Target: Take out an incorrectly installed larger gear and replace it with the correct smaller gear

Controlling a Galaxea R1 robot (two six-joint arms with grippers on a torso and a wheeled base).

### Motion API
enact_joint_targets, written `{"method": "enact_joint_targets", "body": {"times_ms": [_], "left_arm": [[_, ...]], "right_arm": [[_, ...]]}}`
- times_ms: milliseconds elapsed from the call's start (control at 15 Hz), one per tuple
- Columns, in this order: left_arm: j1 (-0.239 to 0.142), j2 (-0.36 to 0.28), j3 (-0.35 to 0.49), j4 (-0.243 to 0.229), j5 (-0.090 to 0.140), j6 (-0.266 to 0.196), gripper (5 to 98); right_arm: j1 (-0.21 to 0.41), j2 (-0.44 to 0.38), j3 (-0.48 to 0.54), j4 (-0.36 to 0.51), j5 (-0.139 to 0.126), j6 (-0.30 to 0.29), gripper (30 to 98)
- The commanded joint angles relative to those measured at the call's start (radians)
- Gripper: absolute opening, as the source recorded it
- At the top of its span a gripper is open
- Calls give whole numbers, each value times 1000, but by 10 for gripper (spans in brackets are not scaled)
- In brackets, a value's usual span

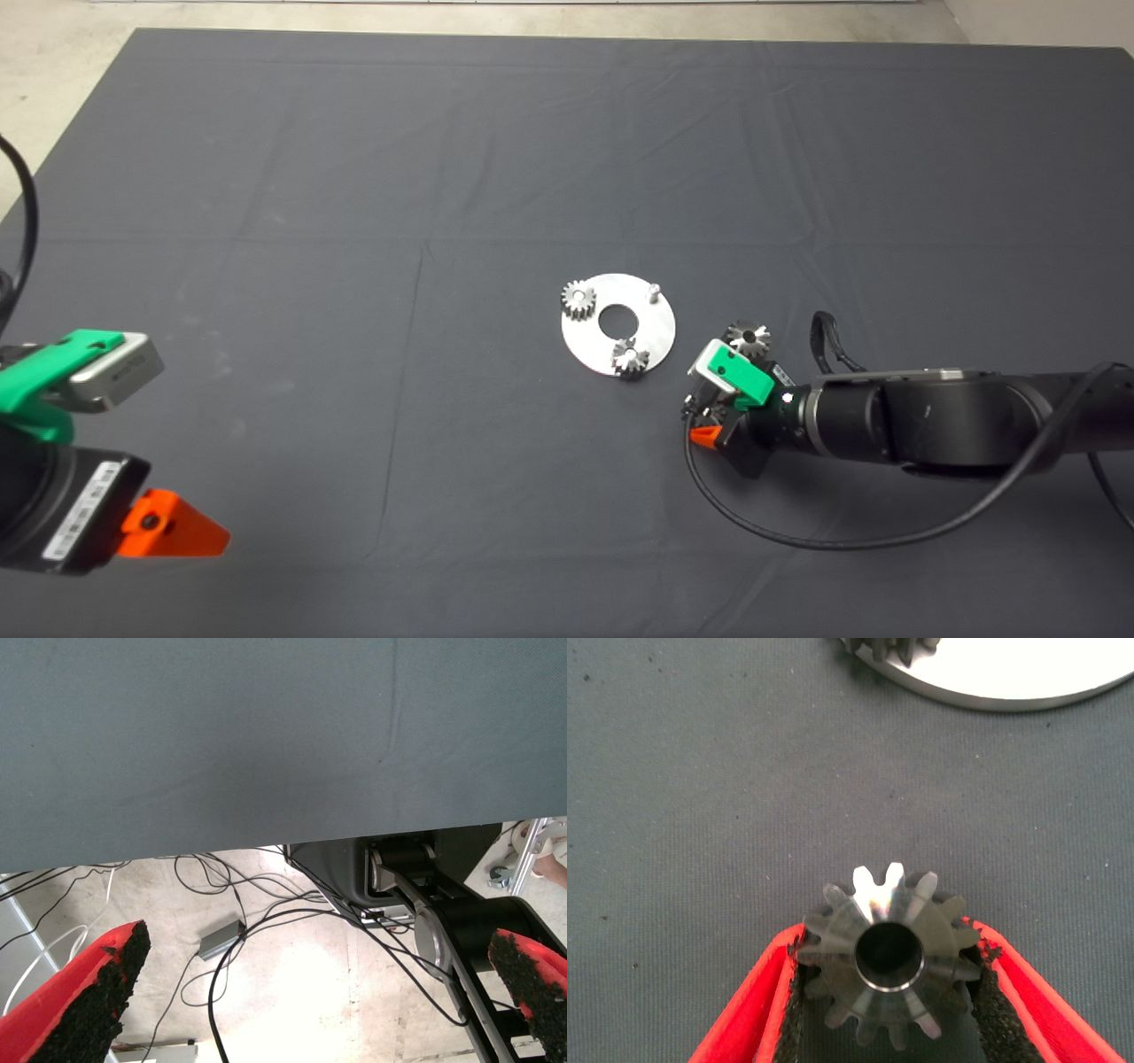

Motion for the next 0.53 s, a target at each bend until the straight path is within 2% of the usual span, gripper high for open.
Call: {"method": "enact_joint_targets", "body": {"times_ms": [0, 467], "left_arm": [[-13, 0, 14, -17, 3, -5, 982], [-13, -3, 14, -17, 3, -5, 982]], "right_arm": [[9, -10, 7, -24, 1, -3, 438], [5, -7, 5, -25, 2, -4, 417]]}}
